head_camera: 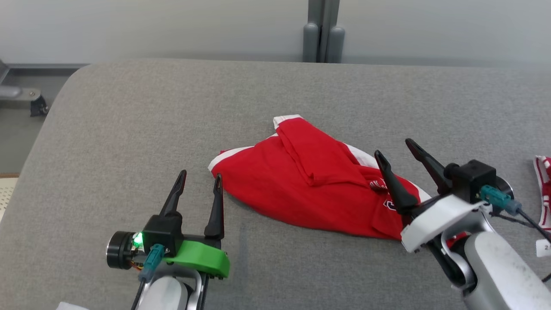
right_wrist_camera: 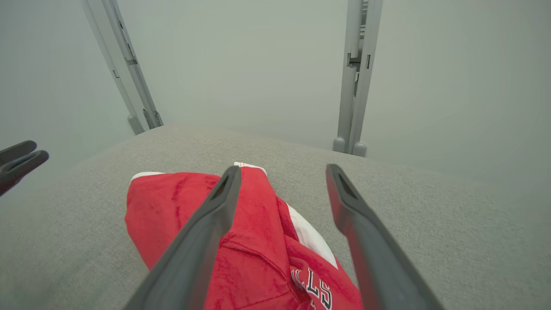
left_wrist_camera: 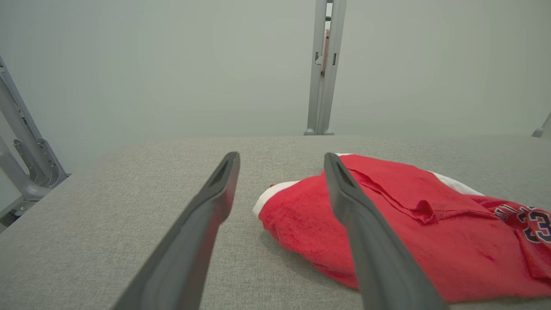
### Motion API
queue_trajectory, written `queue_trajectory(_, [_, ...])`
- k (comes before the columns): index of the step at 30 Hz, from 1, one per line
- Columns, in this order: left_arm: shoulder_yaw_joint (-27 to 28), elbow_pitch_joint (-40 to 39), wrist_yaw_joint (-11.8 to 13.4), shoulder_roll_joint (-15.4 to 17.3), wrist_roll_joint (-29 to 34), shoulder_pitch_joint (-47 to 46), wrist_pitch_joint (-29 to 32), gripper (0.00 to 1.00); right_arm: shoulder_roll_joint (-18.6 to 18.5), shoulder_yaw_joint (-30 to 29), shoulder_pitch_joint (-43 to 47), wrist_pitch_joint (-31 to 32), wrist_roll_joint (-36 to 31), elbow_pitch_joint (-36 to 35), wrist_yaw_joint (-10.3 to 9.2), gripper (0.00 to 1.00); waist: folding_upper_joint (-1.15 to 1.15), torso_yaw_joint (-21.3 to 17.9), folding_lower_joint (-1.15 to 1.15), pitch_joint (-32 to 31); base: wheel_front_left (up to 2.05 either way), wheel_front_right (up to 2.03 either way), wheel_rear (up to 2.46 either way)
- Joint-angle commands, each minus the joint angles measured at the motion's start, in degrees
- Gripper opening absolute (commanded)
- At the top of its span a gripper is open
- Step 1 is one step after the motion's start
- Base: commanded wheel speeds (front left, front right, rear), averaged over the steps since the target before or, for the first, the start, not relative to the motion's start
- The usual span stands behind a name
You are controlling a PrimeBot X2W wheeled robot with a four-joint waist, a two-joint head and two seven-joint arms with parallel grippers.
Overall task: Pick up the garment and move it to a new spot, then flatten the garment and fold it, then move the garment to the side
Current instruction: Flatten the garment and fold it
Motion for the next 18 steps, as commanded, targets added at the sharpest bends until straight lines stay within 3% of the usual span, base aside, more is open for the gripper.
queue_trajectory(1, [0.5, 0.0, 0.1, 0.0, 0.2, -1.5, 0.0, 1.0, -1.6, 1.3, -3.1, 1.6, 2.0, 0.8, -0.03, 1.0, 0.0, 4.4, 0.0, 4.2, 0.0, 0.0, 0.0])
queue_trajectory(8, [1.5, -1.0, 1.4, -0.2, -1.1, -5.1, 0.0, 1.0, -8.4, 10.4, -19.0, 10.3, 13.9, 7.6, -0.03, 1.0, 0.0, 10.1, 0.0, 9.7, 0.0, 0.0, 0.0])
queue_trajectory(18, [-4.5, -2.8, 3.4, -0.2, -5.9, -9.9, 0.0, 1.0, -16.4, 27.5, -39.5, 20.9, 28.1, 18.6, -0.03, 1.0, 0.0, 17.4, 0.0, 17.1, 0.0, 0.0, 0.0])
